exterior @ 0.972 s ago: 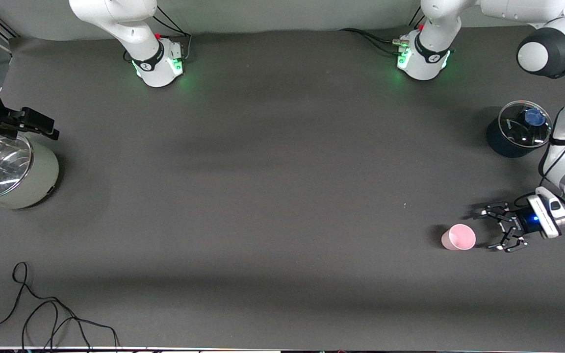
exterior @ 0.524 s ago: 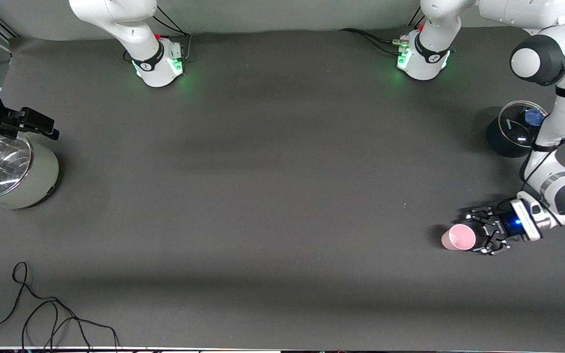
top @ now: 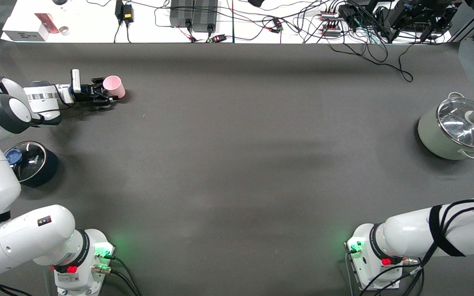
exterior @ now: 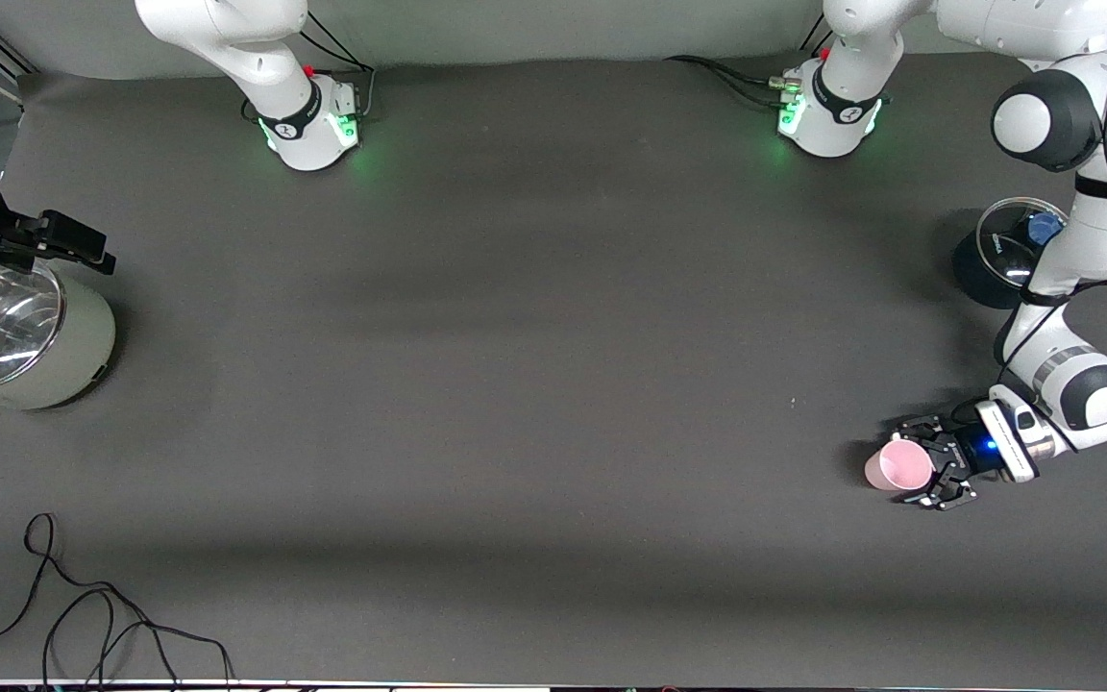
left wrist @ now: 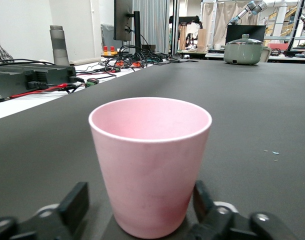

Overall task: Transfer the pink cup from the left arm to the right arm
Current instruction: 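Close the left gripper on the pink cup's side, then carry the cup toward table center while the right gripper reaches over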

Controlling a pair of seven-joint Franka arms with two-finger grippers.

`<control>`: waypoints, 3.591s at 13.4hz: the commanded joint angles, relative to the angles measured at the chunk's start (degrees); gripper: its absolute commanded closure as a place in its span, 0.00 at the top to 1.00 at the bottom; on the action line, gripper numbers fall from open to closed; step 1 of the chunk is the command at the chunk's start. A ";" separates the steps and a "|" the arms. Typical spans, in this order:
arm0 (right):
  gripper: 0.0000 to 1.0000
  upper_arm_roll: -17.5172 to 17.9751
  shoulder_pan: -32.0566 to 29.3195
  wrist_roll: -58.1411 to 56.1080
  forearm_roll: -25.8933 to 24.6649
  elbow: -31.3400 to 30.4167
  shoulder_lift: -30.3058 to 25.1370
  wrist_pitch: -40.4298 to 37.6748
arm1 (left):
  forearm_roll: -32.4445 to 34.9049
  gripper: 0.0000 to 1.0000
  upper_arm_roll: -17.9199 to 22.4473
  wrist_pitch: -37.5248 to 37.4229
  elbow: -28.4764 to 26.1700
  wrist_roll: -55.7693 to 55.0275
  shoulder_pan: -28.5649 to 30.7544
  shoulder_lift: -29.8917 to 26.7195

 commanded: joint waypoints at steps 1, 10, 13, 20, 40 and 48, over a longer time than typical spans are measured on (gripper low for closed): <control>1.00 0.10 -0.24 0.09 -0.55 1.21 0.42 -1.03 | -1.41 0.69 0.18 0.91 -1.73 2.09 -0.69 -0.48; 1.00 -0.69 -0.94 0.26 0.59 1.65 0.33 -0.32 | -1.41 0.29 -1.40 0.82 -1.55 1.57 -0.87 -3.47; 1.00 -0.60 -0.94 0.35 0.68 1.65 0.50 -0.32 | -1.59 0.27 -3.68 1.26 -1.82 -2.63 -0.96 -6.27; 1.00 -0.51 -0.59 0.26 0.68 1.65 0.77 -0.24 | -4.04 0.26 -9.47 10.46 -11.72 -12.06 -3.68 -19.71; 1.00 0.89 13.89 37.83 6.57 15.25 11.11 0.29 | -33.84 0.17 -48.16 62.25 -23.97 -6.86 -13.08 -35.73; 1.00 1.16 28.31 64.47 6.92 21.52 19.75 13.46 | -34.54 0.18 -48.34 64.96 -21.51 -11.18 -14.93 -36.34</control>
